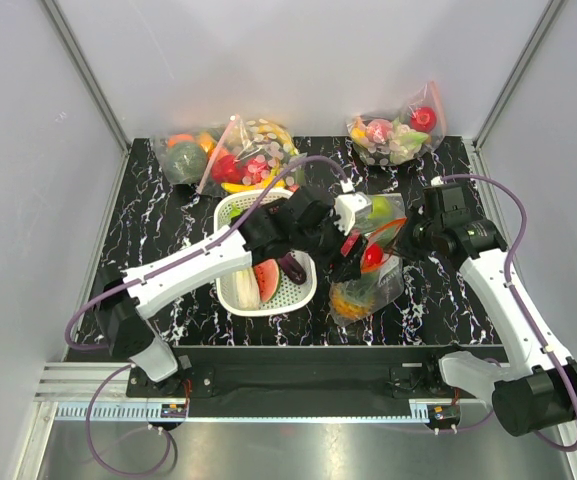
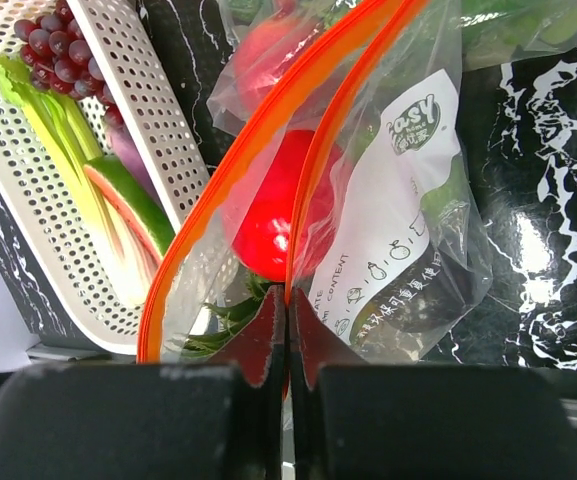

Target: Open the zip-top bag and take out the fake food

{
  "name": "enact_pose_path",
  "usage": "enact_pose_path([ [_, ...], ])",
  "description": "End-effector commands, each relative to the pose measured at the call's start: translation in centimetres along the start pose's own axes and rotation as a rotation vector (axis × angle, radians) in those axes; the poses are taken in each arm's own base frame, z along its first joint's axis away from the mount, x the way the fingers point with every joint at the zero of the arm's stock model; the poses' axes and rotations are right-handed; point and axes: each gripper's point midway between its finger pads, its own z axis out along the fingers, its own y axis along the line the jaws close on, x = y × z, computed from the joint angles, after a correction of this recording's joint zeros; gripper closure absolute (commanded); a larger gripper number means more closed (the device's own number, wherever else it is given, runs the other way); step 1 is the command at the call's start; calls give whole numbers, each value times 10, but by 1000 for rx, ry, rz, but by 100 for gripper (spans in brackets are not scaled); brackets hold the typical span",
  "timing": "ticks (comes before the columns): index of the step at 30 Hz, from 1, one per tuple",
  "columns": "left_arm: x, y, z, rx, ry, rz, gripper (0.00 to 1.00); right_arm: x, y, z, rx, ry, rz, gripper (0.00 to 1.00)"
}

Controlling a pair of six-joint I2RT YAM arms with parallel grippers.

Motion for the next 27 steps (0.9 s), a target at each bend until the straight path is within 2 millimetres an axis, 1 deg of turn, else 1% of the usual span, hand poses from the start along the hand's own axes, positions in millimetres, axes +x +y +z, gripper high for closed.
enact_pose_path([
  [1,-43,8,-20,-117,-124,-20,15,2,9,-3,-45,4,-21,100],
  [2,-52,10,-23,-137,-148,-48,14,2,10,-3,-49,5,-21,100],
  [3,-55,16,-23,-167,-159,-63,12,3,12,-4,-55,4,-24,100],
  [4,-55,23,-16,-185,-150,-81,12,2,13,-6,-60,-1,-25,100],
  [5,-54,25,-14,-195,-143,-105,12,3,12,-6,-59,1,-30,100],
  [6,-59,25,-13,-191,-148,-114,12,4,12,-6,-59,3,-31,100],
  [7,-56,28,-5,-194,-129,-125,12,6,12,-6,-59,6,-33,100],
  [13,-52,34,19,-177,-83,-141,12,12,14,-7,-61,4,-48,100],
  [17,-43,37,27,-174,-46,-141,14,14,16,-10,-64,-4,-50,100],
  [20,-43,38,29,-161,-42,-140,41,11,13,-15,-48,-28,-54,100],
  [21,-44,38,28,-159,-45,-142,59,10,12,-16,-42,-37,-51,100],
  [22,-44,40,28,-166,-46,-146,67,6,10,-19,-32,-61,-53,100],
  [24,-46,45,24,-193,-52,-153,79,4,8,-27,-26,-86,-55,100],
  [25,-48,50,21,-207,-58,-157,80,1,6,-29,-14,-103,-54,100],
  [27,-40,60,17,-249,-40,-171,80,0,3,-35,-1,-113,-60,100],
])
